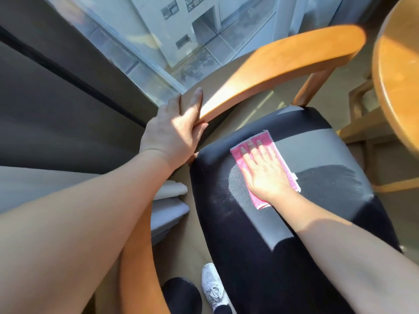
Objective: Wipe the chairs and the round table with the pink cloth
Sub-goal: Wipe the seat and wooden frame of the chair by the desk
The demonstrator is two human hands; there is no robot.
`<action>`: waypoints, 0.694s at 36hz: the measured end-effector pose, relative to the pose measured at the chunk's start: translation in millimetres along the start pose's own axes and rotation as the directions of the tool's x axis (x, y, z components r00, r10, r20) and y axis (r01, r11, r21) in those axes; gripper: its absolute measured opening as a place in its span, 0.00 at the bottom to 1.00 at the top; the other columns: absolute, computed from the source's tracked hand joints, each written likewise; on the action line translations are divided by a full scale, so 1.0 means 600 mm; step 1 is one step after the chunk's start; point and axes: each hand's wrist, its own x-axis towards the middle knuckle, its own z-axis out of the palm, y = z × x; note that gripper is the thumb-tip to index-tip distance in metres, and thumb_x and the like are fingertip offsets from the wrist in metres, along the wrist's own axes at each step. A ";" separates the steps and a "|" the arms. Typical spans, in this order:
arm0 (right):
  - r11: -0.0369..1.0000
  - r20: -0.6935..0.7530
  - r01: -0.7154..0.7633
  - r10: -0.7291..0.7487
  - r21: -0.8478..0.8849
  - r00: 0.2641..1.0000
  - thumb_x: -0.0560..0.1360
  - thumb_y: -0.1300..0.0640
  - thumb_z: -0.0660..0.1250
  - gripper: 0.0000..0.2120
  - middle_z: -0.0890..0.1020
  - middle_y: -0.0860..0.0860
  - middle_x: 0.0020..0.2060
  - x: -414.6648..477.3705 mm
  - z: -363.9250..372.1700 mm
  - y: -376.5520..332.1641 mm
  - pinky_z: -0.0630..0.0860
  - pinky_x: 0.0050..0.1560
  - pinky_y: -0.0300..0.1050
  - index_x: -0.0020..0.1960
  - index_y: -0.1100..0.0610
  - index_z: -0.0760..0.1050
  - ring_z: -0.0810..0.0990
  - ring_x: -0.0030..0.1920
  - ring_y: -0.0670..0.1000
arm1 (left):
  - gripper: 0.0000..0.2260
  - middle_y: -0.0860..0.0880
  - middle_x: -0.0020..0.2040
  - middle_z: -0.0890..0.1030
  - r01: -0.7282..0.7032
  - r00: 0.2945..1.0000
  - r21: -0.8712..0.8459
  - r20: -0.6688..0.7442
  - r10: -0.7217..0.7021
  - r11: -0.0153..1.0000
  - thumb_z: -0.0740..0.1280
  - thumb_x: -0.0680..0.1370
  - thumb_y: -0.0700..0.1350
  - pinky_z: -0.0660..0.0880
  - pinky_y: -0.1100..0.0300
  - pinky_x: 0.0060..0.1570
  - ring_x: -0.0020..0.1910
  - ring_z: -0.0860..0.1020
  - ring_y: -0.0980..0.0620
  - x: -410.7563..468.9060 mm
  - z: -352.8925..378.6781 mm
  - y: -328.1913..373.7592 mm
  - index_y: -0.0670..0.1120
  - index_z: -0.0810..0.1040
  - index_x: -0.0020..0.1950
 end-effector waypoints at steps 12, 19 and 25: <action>1.000 0.007 -0.002 0.002 -0.018 1.000 0.79 0.46 0.49 0.28 0.63 0.56 0.74 -0.122 0.015 0.053 0.51 0.74 0.57 0.74 0.58 0.65 0.60 0.76 0.58 | 0.32 0.39 0.69 0.66 -0.097 0.995 0.079 0.002 0.097 0.992 0.59 0.77 0.58 0.69 0.49 0.58 0.61 0.69 0.36 0.015 -0.016 0.007 0.49 0.54 0.76; 1.000 -0.010 -0.005 0.005 0.003 1.000 0.78 0.47 0.50 0.27 0.69 0.56 0.72 -0.121 0.022 0.055 0.54 0.73 0.58 0.73 0.57 0.68 0.63 0.74 0.59 | 0.32 0.40 0.72 0.60 -0.193 0.977 -0.060 0.084 0.197 0.979 0.55 0.77 0.60 0.66 0.47 0.62 0.65 0.67 0.36 0.121 -0.011 0.087 0.46 0.51 0.76; 0.999 0.022 0.000 -0.001 0.041 1.000 0.78 0.46 0.49 0.28 0.67 0.56 0.73 -0.113 0.017 0.057 0.52 0.73 0.58 0.74 0.56 0.66 0.61 0.75 0.59 | 0.32 0.38 0.69 0.63 -0.223 0.974 -0.003 0.042 0.223 0.975 0.52 0.75 0.60 0.70 0.43 0.58 0.58 0.71 0.33 0.127 0.001 0.090 0.46 0.51 0.75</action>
